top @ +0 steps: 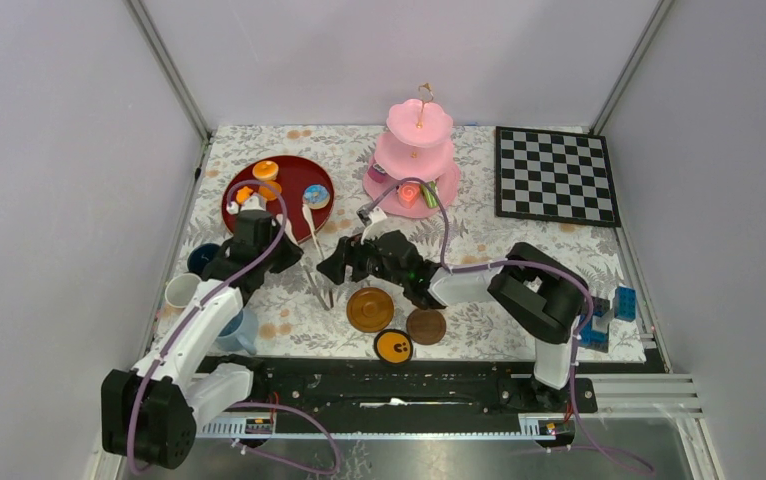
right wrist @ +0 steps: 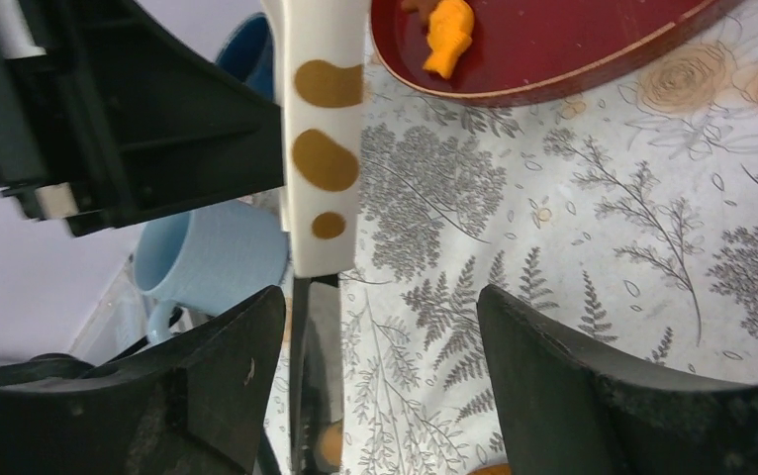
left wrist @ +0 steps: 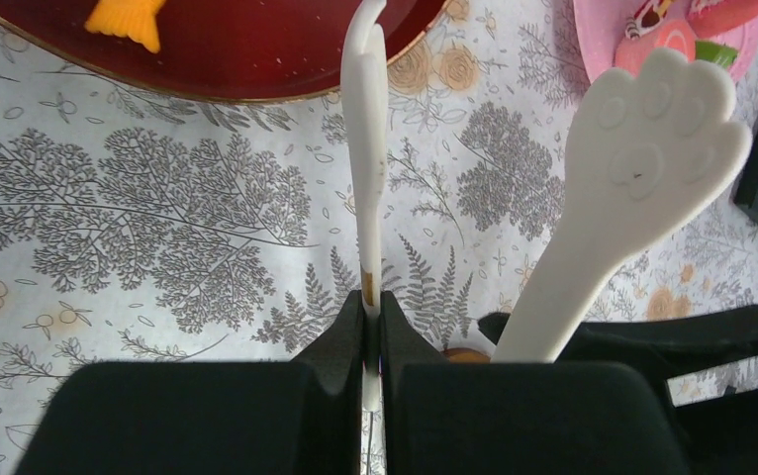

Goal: Serve the afternoon tea
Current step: Adjust the clamp at the center of the board.

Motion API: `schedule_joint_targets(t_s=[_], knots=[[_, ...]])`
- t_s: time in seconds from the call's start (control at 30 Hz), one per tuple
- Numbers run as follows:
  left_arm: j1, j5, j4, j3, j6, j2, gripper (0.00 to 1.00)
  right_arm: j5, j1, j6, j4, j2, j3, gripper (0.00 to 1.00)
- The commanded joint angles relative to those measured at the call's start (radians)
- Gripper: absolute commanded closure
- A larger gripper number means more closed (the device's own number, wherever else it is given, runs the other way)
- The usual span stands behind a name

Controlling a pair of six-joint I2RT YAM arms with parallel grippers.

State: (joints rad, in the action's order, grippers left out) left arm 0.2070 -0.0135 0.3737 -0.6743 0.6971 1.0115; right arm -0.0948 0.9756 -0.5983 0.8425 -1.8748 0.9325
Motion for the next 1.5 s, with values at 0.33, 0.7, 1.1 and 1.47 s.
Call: schedule_joint_targets(t_s=[0.33,0.7,1.1,1.47], knots=[[0.139,-0.226,0.099,-0.108,0.182,0.051,1.00,0.652,0.150,0.147,-0.379,-0.084,0.255,0.59],[0.183,-0.456,0.267,-0.198,0.180,0.055,1.00,1.165,0.180,0.396,-0.559,-0.210,0.406,1.00],[0.163,-0.538,0.253,-0.106,0.217,-0.161,1.00,1.070,0.079,-0.003,-0.854,-0.131,0.390,1.00],[0.164,-0.358,0.072,-0.080,0.125,-0.042,1.00,0.901,0.080,-0.001,-0.688,-0.091,0.312,1.00]])
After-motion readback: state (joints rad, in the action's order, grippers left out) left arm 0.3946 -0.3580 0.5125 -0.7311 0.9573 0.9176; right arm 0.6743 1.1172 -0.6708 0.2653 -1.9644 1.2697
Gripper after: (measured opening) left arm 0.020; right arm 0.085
